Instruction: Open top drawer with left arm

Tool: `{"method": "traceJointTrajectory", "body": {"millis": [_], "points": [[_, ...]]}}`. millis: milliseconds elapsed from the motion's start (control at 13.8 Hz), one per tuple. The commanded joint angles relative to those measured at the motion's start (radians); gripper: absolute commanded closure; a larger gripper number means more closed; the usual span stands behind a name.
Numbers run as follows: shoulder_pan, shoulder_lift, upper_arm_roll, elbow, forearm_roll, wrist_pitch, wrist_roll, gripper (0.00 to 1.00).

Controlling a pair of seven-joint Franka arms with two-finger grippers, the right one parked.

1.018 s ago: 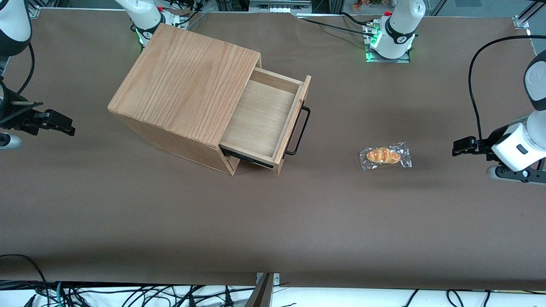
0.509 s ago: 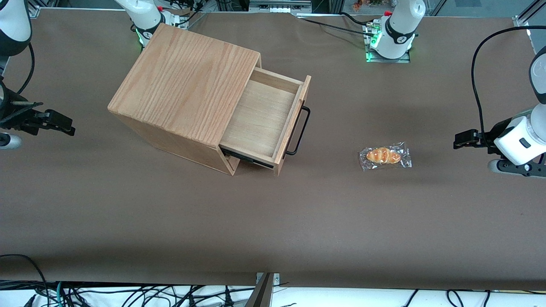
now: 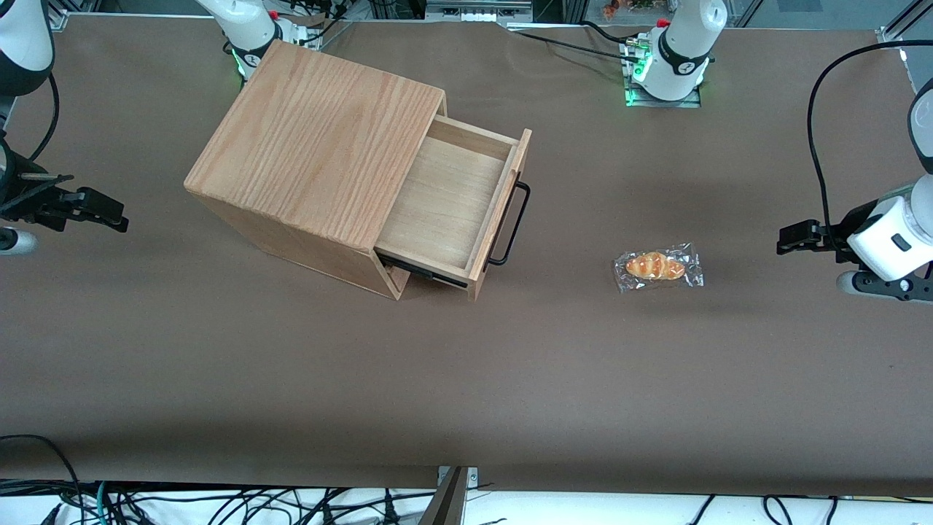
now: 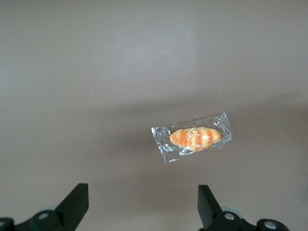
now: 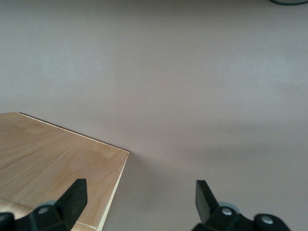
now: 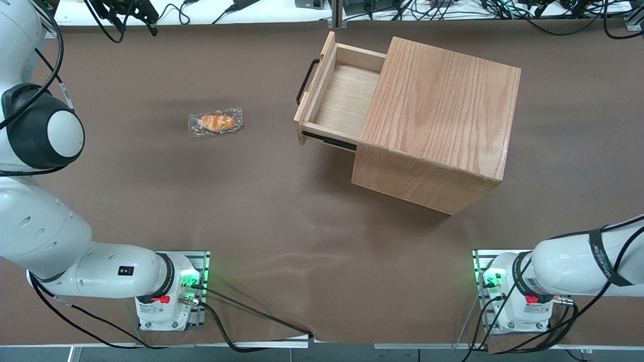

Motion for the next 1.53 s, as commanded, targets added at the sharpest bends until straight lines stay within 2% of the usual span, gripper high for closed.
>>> {"method": "traceJointTrajectory", "body": {"millis": [0, 1455], "points": [[0.013, -0.024, 0.0, 0.008, 0.007, -0.029, -0.008, 0.0], [0.018, -0.041, 0.0, 0.008, 0.006, -0.047, -0.034, 0.0]]}}
